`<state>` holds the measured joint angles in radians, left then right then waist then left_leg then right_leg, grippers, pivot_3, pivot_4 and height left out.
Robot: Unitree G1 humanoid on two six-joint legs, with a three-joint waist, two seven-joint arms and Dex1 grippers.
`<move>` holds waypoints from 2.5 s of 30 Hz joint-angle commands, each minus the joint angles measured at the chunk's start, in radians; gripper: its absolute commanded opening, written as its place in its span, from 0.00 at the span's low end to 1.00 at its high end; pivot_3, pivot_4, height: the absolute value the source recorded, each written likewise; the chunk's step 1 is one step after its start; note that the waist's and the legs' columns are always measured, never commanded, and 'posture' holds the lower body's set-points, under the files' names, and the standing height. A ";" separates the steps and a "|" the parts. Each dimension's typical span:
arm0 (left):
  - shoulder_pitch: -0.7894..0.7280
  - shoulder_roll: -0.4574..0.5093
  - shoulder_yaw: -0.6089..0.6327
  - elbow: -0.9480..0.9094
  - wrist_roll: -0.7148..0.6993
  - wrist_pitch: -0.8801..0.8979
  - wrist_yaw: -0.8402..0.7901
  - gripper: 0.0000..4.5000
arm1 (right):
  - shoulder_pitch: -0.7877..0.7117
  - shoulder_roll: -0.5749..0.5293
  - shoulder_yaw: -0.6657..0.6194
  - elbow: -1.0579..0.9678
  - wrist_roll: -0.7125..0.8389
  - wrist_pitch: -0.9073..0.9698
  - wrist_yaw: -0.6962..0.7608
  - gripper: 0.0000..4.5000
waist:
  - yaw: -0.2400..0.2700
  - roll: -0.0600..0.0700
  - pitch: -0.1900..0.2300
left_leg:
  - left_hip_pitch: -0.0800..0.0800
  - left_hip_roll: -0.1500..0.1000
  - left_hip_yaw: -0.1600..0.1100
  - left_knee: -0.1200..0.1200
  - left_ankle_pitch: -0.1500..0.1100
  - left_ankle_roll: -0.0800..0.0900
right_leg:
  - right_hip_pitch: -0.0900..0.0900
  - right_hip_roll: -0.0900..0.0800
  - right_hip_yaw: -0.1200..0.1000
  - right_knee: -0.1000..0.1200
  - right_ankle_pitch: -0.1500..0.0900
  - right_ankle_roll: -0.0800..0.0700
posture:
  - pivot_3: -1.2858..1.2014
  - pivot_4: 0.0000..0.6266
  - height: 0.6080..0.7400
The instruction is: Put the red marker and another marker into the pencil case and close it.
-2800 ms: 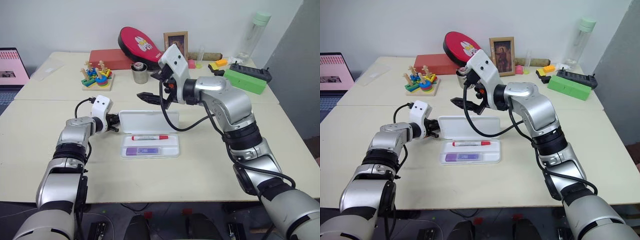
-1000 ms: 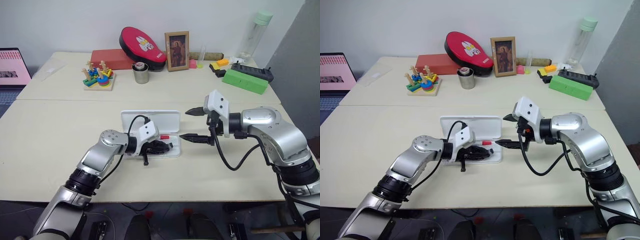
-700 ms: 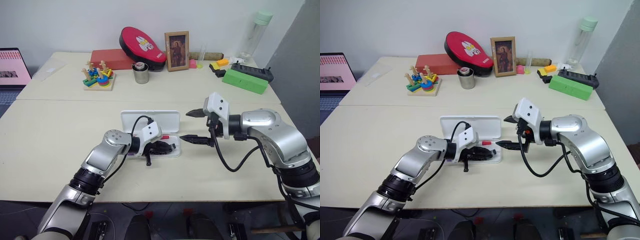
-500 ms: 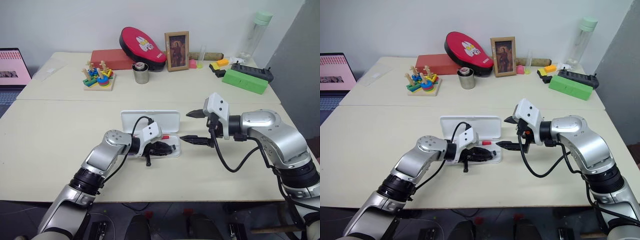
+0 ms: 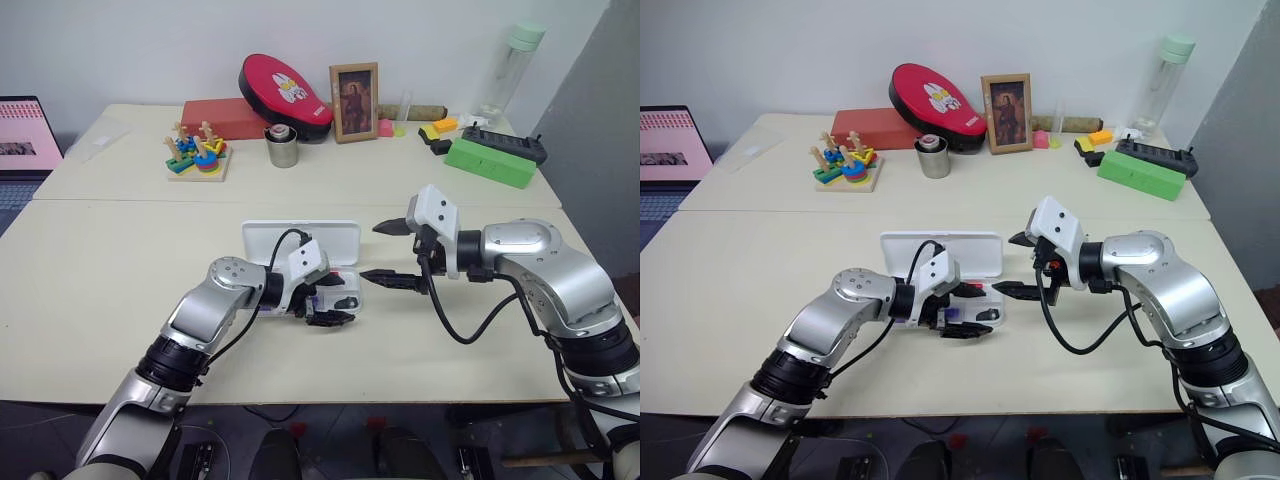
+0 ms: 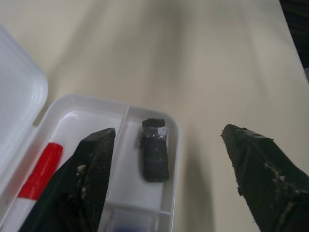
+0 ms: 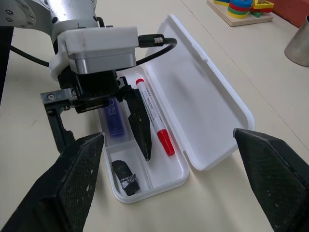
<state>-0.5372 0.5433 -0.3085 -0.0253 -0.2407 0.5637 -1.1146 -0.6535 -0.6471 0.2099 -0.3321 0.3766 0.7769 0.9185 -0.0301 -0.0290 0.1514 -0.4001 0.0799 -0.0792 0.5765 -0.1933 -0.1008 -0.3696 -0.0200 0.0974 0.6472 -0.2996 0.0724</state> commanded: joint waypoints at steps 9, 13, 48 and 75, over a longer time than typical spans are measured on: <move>0.119 -0.007 0.380 -0.283 -0.187 0.198 0.279 1.00 | -0.236 0.124 -0.067 0.209 -0.007 -0.026 -0.090 1.00 | -0.011 0.000 0.000 | 0.001 0.000 0.000 0.000 0.000 0.000 | 0.000 0.000 0.000 0.001 0.000 0.000 | 0.52 0.24 1.00; 0.177 -0.011 0.551 -0.406 -0.262 0.285 0.408 1.00 | -0.352 0.226 -0.017 0.391 -0.078 -0.054 -0.152 1.00 | -0.020 0.000 0.000 | 0.001 0.000 0.000 0.000 0.000 0.000 | 0.000 0.000 0.000 0.001 0.000 0.000 | 0.52 0.24 1.00; 0.461 0.153 0.765 -0.593 -0.589 0.351 0.516 1.00 | -0.275 0.403 0.222 0.491 -0.311 -0.205 0.071 0.01 | -0.022 -0.001 0.000 | 0.001 0.000 0.000 -0.002 0.000 -0.001 | 0.000 0.000 -0.001 0.001 0.000 0.000 | 0.52 0.24 1.00; 0.351 0.164 0.662 -0.322 -0.393 0.196 0.611 1.00 | -0.150 0.438 0.021 0.464 -0.230 -0.206 -0.050 0.01 | -0.010 -0.002 -0.001 | 0.001 0.001 0.000 -0.001 0.000 -0.001 | -0.001 0.000 0.000 0.000 0.001 0.001 | 0.52 0.24 1.00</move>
<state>-0.1461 0.7126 0.3560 -0.4024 -0.6939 0.8211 -0.5328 -0.7860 -0.2126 0.3485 0.1835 0.0844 0.5643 0.9143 -0.0404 -0.0310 0.1500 -0.3990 0.0805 -0.0790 0.5756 -0.1930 -0.1018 -0.3701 -0.0202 0.0971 0.6475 -0.2990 0.0730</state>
